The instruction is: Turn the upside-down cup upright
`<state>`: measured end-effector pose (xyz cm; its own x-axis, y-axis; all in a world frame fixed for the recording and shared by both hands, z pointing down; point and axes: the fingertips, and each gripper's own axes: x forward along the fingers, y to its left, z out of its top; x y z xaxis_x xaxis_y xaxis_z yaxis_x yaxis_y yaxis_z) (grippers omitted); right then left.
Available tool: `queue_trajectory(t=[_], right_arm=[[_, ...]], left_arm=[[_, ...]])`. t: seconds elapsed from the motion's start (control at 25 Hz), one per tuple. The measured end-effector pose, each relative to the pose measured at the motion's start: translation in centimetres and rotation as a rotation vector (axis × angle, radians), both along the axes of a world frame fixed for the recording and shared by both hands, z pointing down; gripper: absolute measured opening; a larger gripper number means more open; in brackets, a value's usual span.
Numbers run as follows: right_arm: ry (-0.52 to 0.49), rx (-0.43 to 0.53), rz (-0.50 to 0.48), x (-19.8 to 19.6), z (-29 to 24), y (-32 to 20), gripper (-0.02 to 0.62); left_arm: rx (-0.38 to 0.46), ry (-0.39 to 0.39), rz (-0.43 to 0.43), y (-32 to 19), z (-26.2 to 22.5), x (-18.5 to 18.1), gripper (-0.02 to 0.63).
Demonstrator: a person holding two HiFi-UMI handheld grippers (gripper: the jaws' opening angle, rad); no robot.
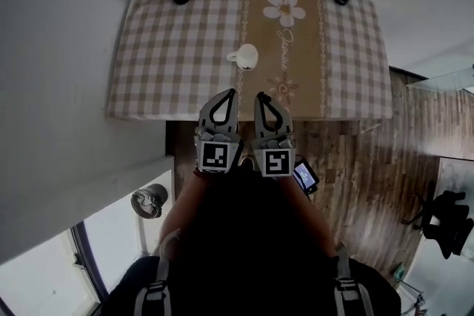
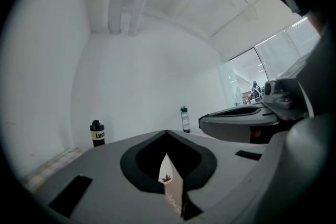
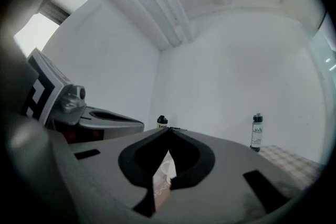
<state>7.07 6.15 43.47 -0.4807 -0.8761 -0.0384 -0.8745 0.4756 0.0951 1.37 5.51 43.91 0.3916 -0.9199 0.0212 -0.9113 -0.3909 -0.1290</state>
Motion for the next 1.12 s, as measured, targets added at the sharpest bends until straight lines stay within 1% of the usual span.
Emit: queue_trajectory(t=[0.16, 0.28, 0.32, 0.4, 0.44, 0.52, 0.68, 0.8, 1.12], right_arm=[[-0.007, 0.012, -0.018, 0.5, 0.0, 2.3, 0.0], [0.007, -0.028, -0.022, 1.2, 0.8, 3.7, -0.002], [0.006, -0.03, -0.024, 1.3, 0.9, 4.0, -0.002], [0.029, -0.004, -0.036, 1.5, 0.9, 4.6, -0.002], [0.045, 0.014, -0.042, 1.5, 0.8, 4.8, -0.002], [0.046, 0.026, -0.049, 1.6, 0.7, 5.3, -0.002], [0.04, -0.005, -0.051, 1.8, 1.1, 6.1, -0.002], [0.022, 0.009, -0.056, 1.9, 0.6, 6.2, -0.002], [0.025, 0.012, -0.068, 1.9, 0.4, 6.3, -0.002]], left_arm=[[-0.005, -0.01, -0.037, 2.5, 0.3, 0.6, -0.005], [-0.014, -0.023, -0.066, 3.8, 0.9, 0.9, -0.003], [-0.017, -0.019, -0.074, 4.2, 1.0, 1.1, -0.003], [-0.021, 0.005, -0.088, 4.8, 1.0, 1.3, -0.003], [-0.02, 0.013, -0.09, 5.1, 1.0, 1.5, -0.003], [-0.018, 0.009, -0.086, 5.8, 1.4, 1.7, -0.003], [-0.012, 0.005, -0.084, 6.6, 1.5, 2.1, -0.003], [-0.008, 0.002, -0.087, 6.9, 1.2, 2.2, -0.003], [0.005, -0.001, -0.082, 7.0, 0.8, 2.6, -0.003]])
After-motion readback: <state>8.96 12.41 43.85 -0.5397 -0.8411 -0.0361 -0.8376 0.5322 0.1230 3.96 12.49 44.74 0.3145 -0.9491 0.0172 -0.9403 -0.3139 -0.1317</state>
